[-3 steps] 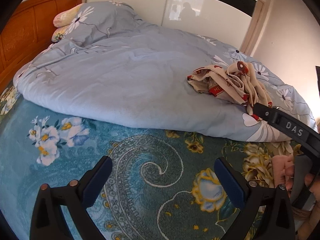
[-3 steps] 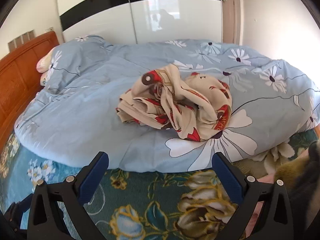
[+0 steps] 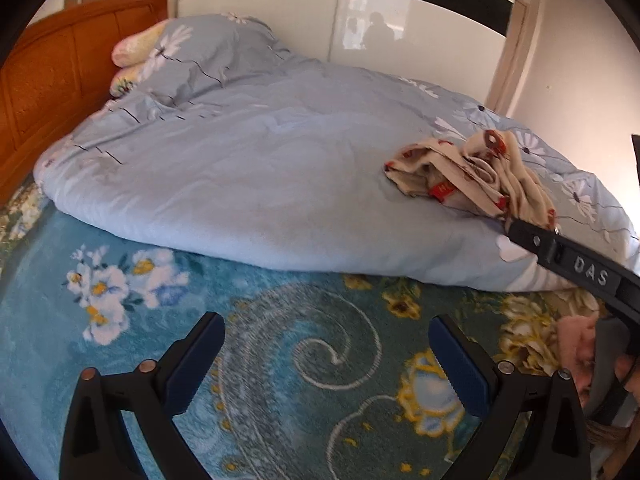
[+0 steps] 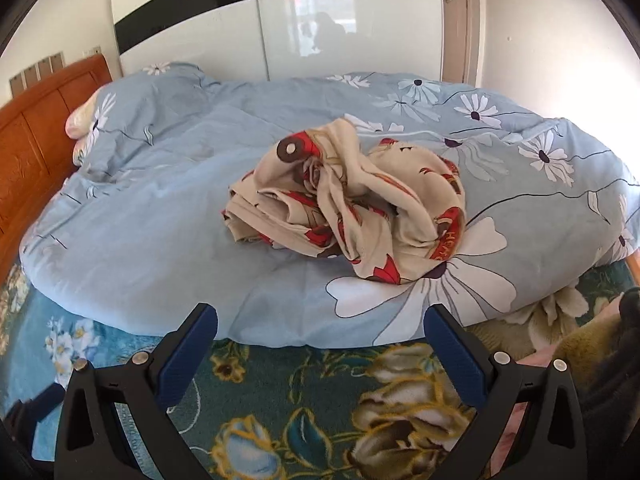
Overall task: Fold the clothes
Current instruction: 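Approach the crumpled beige car-print pajamas with both tools open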
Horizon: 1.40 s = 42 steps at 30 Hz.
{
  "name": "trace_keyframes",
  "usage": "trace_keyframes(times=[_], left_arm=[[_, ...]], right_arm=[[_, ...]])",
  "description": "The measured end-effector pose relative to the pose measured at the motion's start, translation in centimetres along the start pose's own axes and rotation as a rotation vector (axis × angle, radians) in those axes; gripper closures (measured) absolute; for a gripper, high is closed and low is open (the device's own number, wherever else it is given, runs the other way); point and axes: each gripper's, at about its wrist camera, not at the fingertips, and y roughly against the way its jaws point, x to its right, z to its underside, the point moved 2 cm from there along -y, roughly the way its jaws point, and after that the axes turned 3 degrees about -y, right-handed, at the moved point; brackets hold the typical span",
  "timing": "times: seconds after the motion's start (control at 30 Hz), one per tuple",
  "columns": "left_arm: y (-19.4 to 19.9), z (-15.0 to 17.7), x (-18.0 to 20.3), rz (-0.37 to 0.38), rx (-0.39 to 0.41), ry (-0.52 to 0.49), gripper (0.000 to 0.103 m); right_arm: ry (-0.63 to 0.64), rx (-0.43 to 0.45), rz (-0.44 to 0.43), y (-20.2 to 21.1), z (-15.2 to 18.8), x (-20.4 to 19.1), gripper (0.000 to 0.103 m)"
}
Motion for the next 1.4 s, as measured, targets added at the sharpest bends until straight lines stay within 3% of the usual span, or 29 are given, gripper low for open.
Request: trace_keyframes(times=[0.1, 0.2, 0.3, 0.43, 0.57, 0.73, 1.4], left_arm=[[-0.3, -0.3, -0.5, -0.002, 0.055, 0.057, 0.0], [0.5, 0.0, -1.2, 0.026, 0.128, 0.113, 0.0], [0.9, 0.0, -1.0, -0.002, 0.176, 0.083, 0.0], [0.1, -0.3, -0.8, -0.055, 0.158, 0.062, 0.0], [-0.7, -0.4, -0.5, -0.06, 0.139, 0.082, 0.0], [-1.2, -0.8, -0.7, -0.063, 0.136, 0.132, 0.0], [-1.8, -0.9, 0.5, 0.01, 0.102, 0.192, 0.0]], right_arm=[[0.011, 0.003, -0.023, -0.3, 0.0, -0.1, 0.0], [0.055, 0.008, 0.011, -1.0, 1.0, -0.8, 0.0], [0.066, -0.026, 0.038, -2.5, 1.0, -0.4, 0.0], [0.068, 0.01, 0.048, -2.4, 0.8, -0.6, 0.0], [0.11, 0.049, 0.097, -2.3, 1.0, -1.6, 0.0], [0.092, 0.065, 0.089, -2.6, 0.2, -1.5, 0.0], [0.097, -0.01, 0.134, -5.6, 0.1, -0.5, 0.0]])
